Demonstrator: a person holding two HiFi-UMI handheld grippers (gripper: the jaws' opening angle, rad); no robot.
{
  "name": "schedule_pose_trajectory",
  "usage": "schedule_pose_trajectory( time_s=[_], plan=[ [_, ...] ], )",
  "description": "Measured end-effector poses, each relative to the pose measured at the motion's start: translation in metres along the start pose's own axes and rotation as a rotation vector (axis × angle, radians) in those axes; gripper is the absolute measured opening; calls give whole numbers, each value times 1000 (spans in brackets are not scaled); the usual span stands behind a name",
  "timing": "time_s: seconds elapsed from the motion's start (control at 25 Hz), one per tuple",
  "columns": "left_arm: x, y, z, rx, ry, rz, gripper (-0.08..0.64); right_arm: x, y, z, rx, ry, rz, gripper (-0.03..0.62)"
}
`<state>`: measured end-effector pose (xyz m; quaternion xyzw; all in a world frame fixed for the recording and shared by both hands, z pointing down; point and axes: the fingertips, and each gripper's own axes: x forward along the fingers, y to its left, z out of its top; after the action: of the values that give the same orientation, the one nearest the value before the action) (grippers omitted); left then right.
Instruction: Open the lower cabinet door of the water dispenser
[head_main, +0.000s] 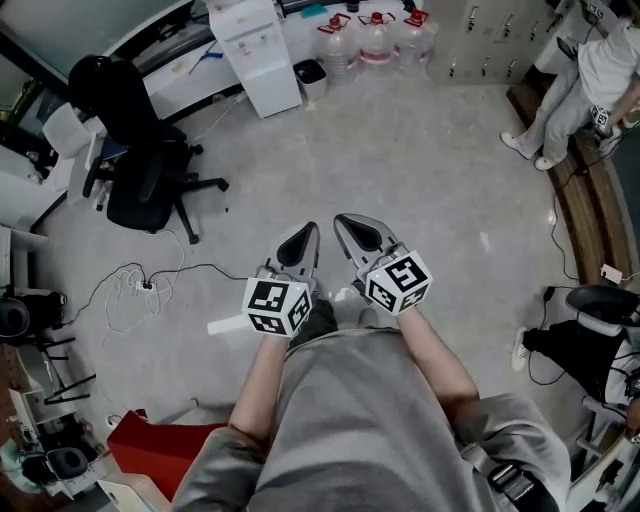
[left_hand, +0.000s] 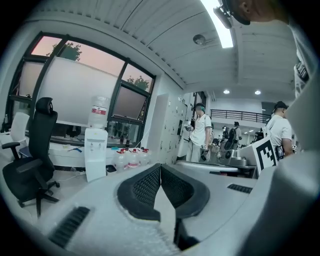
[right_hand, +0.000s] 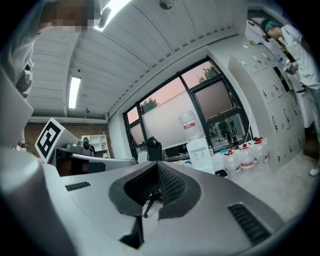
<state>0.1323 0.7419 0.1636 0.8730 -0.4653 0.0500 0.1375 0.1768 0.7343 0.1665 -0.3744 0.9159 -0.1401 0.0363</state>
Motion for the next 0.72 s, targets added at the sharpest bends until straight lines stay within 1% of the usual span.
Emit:
schedule_pose_trajectory(
  time_s=[0.16, 0.44, 0.72],
  plan=[
    [-2, 48, 5, -13, 1, 11, 9, 42, 4, 2, 13, -16, -4, 11],
    [-3, 123, 16, -40, -11, 2, 9, 118, 14, -1, -10, 15, -14, 11],
    [-8, 180, 16, -92, -17, -23, 9, 167, 37, -13, -31, 61, -28, 11]
  ],
)
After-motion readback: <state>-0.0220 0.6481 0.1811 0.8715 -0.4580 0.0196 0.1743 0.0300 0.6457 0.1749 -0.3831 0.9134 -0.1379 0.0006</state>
